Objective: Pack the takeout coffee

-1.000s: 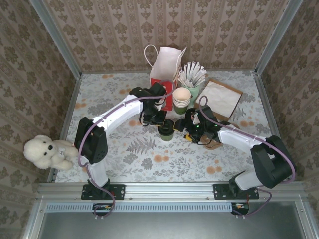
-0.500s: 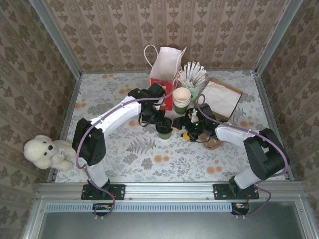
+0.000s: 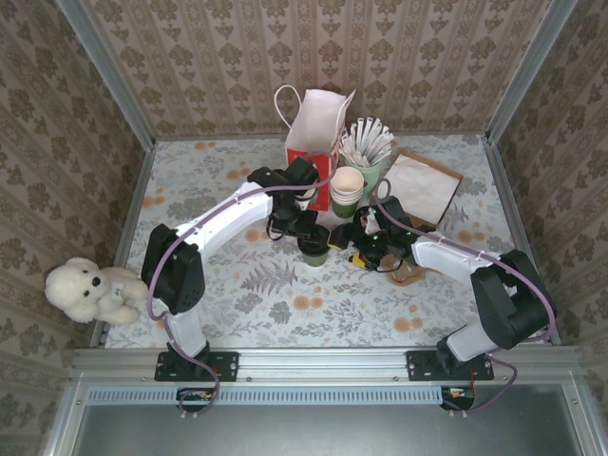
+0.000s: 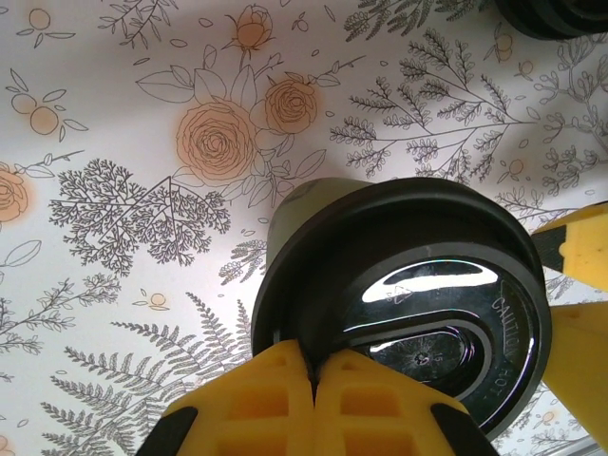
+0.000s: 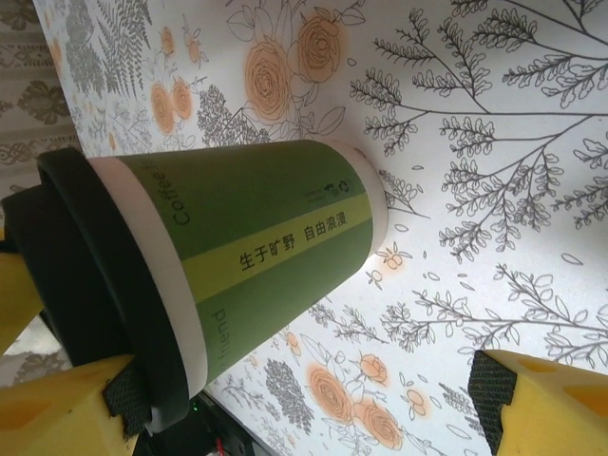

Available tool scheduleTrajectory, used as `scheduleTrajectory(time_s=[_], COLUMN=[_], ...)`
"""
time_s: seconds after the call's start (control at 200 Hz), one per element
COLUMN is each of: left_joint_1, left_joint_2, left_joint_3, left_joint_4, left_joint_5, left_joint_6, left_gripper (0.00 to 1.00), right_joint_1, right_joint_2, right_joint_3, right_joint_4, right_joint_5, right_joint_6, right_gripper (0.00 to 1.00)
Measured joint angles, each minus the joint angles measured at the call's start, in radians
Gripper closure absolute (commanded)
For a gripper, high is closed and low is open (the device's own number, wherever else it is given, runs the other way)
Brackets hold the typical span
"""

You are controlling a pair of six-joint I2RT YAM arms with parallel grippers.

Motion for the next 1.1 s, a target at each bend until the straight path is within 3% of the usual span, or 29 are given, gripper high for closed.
scheduleTrajectory(time_s=[0.085, 0.54, 1.1], left_joint_1=[-0.004, -0.024, -0.03], left_joint_2=[0.005, 0.033, 0.067], left_joint_3=[0.009, 0.061, 0.103], left_joint_4=[-0.01, -0.085, -0.106], left_joint_5=[-0.007, -0.008, 0.009], left_joint_6=[0.029, 0.163, 0.208], left_gripper=[1.0, 1.0, 1.0], right_joint_1=[-0.002, -0.013, -0.035], right_joint_2=[-0.014, -0.067, 0.0], right_joint_3=[0.017, 0.058, 0.076], right_joint_4=[-0.036, -0.105, -0.123], right_joint_5=[0.0, 0.023, 0.032], right_joint_6=[-0.029, -0.089, -0.034], right_gripper=[0.0, 0.0, 0.02])
